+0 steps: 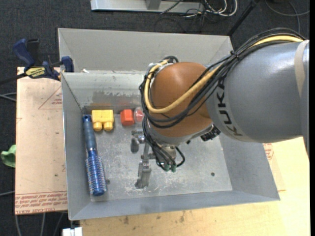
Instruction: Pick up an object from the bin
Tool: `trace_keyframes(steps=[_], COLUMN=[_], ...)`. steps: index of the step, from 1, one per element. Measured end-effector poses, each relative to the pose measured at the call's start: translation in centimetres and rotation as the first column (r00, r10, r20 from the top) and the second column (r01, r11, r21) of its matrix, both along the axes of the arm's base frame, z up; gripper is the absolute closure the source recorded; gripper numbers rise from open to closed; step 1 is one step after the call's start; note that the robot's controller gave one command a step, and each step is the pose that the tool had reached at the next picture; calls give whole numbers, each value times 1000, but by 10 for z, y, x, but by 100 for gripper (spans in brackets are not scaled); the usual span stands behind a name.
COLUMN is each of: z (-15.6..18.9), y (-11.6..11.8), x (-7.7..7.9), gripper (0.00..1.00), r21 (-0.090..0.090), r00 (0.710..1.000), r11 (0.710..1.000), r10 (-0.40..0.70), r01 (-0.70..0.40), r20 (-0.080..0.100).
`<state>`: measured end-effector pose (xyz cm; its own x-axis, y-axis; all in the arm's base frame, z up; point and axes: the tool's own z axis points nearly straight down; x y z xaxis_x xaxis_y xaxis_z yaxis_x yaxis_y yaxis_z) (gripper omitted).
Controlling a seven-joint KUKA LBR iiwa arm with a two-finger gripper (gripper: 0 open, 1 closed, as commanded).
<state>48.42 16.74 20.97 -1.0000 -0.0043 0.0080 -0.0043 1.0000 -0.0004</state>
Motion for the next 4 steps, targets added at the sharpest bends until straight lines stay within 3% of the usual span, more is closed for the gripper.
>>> trace_keyframes(steps=[1, 2, 3, 4], z=[-145, -43, -73, -144], y=[77, 76, 29, -18], x=[15, 87, 45, 59], gripper=[0, 0, 0, 0], r21=[-9, 7, -4, -3], r00=[997, 991, 994, 991], r11=[997, 991, 994, 991], r10=[-83, -135, -112, -136], r01=[83, 135, 112, 136], r20=[1, 20, 2, 4])
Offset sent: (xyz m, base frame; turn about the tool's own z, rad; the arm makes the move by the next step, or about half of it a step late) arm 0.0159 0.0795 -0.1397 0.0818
